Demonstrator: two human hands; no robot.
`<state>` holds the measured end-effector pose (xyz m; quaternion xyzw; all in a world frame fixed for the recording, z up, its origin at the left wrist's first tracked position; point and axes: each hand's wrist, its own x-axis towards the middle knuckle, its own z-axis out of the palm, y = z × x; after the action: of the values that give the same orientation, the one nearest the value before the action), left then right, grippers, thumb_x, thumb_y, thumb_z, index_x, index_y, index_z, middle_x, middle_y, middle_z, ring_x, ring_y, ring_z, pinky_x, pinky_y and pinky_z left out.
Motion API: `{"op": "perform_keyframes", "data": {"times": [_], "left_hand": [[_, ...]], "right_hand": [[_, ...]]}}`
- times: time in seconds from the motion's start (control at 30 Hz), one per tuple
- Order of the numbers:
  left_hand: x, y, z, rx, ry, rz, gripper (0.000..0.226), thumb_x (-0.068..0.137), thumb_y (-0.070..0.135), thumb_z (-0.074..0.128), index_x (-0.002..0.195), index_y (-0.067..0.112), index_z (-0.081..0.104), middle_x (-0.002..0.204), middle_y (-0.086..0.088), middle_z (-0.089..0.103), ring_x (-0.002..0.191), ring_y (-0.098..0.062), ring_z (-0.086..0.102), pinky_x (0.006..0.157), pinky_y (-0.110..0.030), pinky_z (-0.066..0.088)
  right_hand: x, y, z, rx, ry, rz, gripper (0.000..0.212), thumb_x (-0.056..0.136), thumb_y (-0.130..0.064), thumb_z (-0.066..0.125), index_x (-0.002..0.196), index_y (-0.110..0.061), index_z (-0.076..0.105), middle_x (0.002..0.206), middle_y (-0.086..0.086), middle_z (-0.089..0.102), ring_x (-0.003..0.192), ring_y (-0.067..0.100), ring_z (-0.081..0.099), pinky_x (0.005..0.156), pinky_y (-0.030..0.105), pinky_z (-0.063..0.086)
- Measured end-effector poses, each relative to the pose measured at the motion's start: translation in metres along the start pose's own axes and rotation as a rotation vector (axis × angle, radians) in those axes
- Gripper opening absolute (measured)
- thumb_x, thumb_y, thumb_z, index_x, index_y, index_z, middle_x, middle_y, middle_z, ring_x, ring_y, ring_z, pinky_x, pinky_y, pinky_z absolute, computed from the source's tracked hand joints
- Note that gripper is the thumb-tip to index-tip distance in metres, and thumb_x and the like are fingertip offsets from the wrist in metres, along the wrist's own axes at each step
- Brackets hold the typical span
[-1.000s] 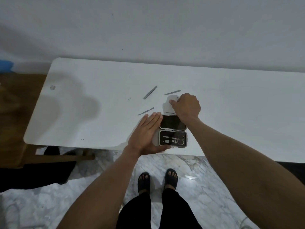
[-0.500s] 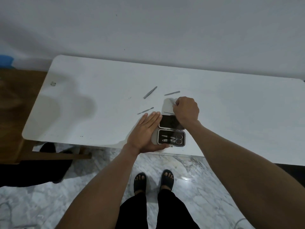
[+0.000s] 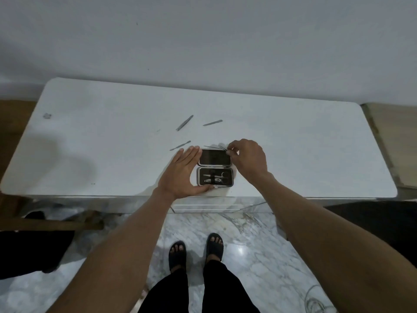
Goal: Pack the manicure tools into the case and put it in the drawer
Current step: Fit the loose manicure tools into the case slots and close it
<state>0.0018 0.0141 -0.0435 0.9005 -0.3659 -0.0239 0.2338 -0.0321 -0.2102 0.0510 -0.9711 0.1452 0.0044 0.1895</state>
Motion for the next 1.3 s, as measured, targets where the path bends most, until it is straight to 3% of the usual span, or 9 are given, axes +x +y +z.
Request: {"op": "perform_keyframes", "data": {"times": [0.13, 0.37, 0.73, 1.13, 1.3], "left_hand": [[-0.001, 0.003, -0.002, 0.025, -0.027, -0.013, 0.117, 0.080, 0.087, 0.052, 0.161, 0.005, 0.030, 0.169, -0.009, 0.027, 0.158, -0.019, 0.019, 0.130, -0.044, 0.013], [-0.002, 0.003, -0.001, 0.022, -0.031, -0.014, 0.118, 0.080, 0.088, 0.047, 0.162, 0.005, 0.027, 0.170, -0.009, 0.025, 0.159, -0.019, 0.018, 0.130, -0.045, 0.012], [-0.002, 0.003, 0.000, 0.018, -0.030, -0.012, 0.118, 0.080, 0.088, 0.049, 0.162, 0.006, 0.026, 0.170, -0.007, 0.024, 0.159, -0.017, 0.015, 0.130, -0.043, 0.011], [-0.002, 0.002, 0.000, 0.004, -0.013, -0.008, 0.118, 0.080, 0.087, 0.052, 0.161, 0.005, 0.028, 0.169, -0.008, 0.026, 0.159, -0.016, 0.016, 0.130, -0.043, 0.012], [-0.003, 0.003, 0.000, -0.005, -0.011, -0.012, 0.119, 0.079, 0.088, 0.051, 0.161, 0.005, 0.028, 0.170, -0.008, 0.026, 0.159, -0.016, 0.017, 0.131, -0.042, 0.011]], "right_hand": [[-0.023, 0.007, 0.003, 0.032, -0.065, -0.046, 0.016, 0.089, -0.034, 0.064, 0.098, -0.025, 0.073, 0.090, -0.003, 0.067, 0.088, 0.018, 0.059, 0.070, 0.031, 0.045], [-0.048, 0.017, 0.009, 0.012, -0.127, -0.010, 0.017, 0.088, -0.032, 0.063, 0.101, -0.027, 0.072, 0.093, -0.001, 0.067, 0.092, 0.020, 0.058, 0.075, 0.035, 0.049], [-0.045, 0.001, 0.023, -0.020, -0.106, -0.055, 0.019, 0.089, -0.025, 0.062, 0.104, -0.020, 0.072, 0.097, 0.005, 0.066, 0.097, 0.027, 0.057, 0.073, 0.037, 0.050], [-0.046, -0.007, 0.038, 0.043, -0.045, -0.054, 0.013, 0.085, -0.024, 0.065, 0.097, -0.019, 0.070, 0.094, 0.000, 0.068, 0.095, 0.022, 0.056, 0.067, 0.033, 0.049], [-0.041, -0.007, 0.035, 0.059, -0.089, -0.063, 0.013, 0.084, -0.027, 0.067, 0.094, -0.021, 0.071, 0.092, -0.001, 0.069, 0.091, 0.021, 0.058, 0.069, 0.033, 0.049]]}}
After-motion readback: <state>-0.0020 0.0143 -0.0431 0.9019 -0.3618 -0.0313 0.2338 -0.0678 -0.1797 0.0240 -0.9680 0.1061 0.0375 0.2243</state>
